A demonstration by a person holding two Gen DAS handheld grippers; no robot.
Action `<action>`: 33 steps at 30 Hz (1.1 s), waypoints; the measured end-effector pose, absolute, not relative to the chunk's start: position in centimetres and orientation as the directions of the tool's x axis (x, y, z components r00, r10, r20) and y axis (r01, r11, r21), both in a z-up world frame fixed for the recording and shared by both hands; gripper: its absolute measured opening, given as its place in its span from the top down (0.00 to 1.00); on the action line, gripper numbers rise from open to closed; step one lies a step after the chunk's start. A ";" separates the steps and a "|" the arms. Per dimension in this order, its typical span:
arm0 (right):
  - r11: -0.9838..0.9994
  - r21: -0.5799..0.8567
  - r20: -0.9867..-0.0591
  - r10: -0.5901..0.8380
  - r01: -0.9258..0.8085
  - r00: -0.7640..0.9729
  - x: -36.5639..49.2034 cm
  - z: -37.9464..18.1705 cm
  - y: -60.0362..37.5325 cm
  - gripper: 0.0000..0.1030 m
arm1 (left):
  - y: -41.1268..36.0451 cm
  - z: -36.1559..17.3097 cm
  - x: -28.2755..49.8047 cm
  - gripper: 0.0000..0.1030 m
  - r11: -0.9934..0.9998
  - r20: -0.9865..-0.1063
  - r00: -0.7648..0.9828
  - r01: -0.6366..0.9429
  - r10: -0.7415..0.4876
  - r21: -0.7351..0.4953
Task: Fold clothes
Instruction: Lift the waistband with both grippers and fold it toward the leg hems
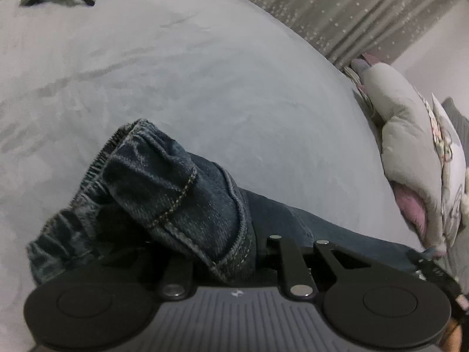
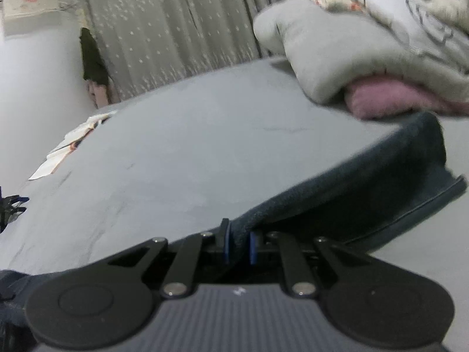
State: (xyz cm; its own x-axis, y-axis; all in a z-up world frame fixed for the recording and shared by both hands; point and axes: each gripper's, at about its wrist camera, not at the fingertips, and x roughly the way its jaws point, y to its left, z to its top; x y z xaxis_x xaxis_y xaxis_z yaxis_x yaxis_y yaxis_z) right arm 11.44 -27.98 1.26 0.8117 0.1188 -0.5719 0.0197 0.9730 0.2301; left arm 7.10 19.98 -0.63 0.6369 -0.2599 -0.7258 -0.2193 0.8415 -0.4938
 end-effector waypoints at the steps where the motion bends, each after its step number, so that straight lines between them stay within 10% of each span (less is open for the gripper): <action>1: 0.975 0.220 -0.566 0.115 0.016 0.816 10.7 1.7 -27.8 0.89 | 20.0 -0.4 6.9 0.85 0.851 -0.729 0.634 -0.208 -0.259 -0.483; 33: 0.968 -0.189 -0.446 0.062 -0.162 0.893 -10.0 7.0 -20.8 0.89 | 23.3 3.3 -0.2 0.83 0.922 -0.705 0.637 0.023 -0.311 -0.386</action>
